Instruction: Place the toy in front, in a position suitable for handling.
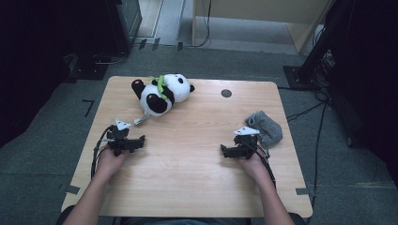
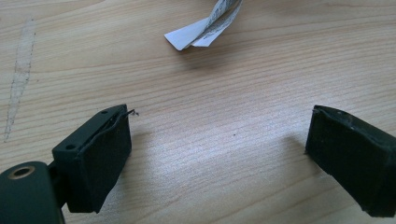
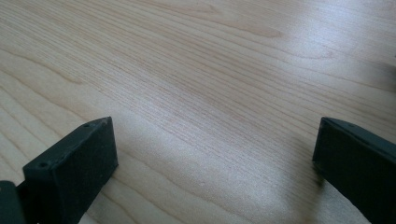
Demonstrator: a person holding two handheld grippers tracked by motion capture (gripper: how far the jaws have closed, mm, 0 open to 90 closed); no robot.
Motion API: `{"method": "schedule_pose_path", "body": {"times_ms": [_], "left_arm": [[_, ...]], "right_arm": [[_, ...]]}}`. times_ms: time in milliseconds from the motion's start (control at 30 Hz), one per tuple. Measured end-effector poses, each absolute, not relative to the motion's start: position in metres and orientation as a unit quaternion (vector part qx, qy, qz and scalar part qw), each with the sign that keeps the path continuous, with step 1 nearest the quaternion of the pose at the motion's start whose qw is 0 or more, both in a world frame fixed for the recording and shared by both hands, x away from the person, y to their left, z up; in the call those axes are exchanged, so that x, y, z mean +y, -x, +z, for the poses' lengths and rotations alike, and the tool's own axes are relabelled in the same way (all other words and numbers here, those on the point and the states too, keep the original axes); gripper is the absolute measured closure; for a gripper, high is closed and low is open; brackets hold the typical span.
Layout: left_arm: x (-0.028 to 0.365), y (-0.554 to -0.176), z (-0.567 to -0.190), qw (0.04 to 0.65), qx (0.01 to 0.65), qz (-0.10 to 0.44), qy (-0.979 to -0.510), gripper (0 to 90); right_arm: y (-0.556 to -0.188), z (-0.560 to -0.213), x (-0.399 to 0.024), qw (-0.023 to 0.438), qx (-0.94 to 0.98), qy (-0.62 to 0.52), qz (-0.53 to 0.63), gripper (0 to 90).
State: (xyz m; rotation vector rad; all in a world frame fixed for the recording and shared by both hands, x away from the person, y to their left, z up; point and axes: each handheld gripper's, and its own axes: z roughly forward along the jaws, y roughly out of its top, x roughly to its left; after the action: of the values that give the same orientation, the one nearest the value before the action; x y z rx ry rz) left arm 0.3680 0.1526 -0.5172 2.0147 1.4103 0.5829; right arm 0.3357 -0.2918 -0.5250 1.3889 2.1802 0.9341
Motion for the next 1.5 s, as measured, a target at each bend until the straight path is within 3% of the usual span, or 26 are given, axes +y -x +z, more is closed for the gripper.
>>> {"method": "schedule_pose_path", "body": {"times_ms": [800, 833, 867, 900, 1500], "left_arm": [[0.152, -0.368, -0.517, 0.304, 0.530, 0.219, -0.761, 7.2], [0.153, -0.368, -0.516, 0.305, 0.528, 0.220, -0.761, 8.4], [0.154, -0.368, -0.515, 0.310, 0.525, 0.219, -0.762, 18.3], [0.154, -0.368, -0.515, 0.310, 0.525, 0.219, -0.762, 21.5], [0.145, -0.371, -0.498, 0.317, 0.489, 0.154, -0.798, 25.6]], "right_arm": [[-0.336, -0.525, -0.292, 0.195, 0.778, -0.496, 0.333, 0.0], [-0.336, -0.525, -0.292, 0.195, 0.778, -0.496, 0.334, 0.0], [-0.336, -0.525, -0.292, 0.195, 0.778, -0.496, 0.333, 0.0], [-0.336, -0.525, -0.292, 0.195, 0.778, -0.496, 0.333, 0.0], [-0.337, -0.525, -0.292, 0.194, 0.781, -0.492, 0.334, 0.0]]}}
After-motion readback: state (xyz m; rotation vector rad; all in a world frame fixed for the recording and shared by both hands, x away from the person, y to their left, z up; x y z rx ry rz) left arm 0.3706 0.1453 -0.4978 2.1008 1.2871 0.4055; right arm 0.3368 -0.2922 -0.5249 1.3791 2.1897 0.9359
